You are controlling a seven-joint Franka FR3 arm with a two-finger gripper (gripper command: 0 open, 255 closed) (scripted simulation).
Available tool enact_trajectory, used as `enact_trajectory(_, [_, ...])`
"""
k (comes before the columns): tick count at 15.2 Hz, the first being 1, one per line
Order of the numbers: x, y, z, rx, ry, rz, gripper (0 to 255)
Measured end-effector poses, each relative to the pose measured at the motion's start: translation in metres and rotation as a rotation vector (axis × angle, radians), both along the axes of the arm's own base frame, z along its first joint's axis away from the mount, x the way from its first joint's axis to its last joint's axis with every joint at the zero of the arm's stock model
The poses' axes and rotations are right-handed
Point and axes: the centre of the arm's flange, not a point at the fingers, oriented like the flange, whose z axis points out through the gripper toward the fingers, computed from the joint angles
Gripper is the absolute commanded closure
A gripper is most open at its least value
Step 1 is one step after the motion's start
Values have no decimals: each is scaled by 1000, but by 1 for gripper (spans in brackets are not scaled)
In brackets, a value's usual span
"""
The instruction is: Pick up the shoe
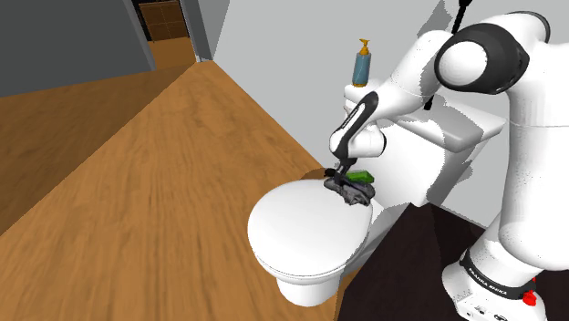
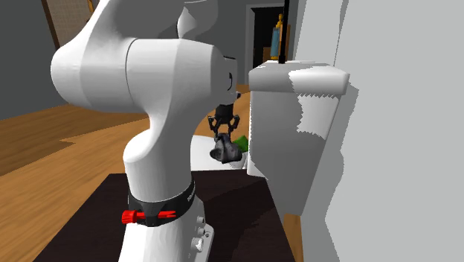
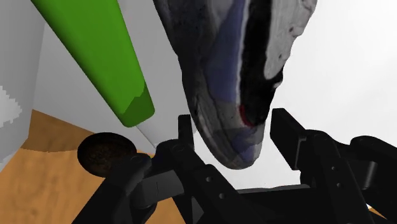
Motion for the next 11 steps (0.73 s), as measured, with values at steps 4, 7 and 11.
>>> enact_trajectory(4, [0,0,19,0,2,0,255])
enact_trajectory(7, [0,2,34,0,2,0,255])
enact_trajectory(11, [0,0,55,0,2,0,255])
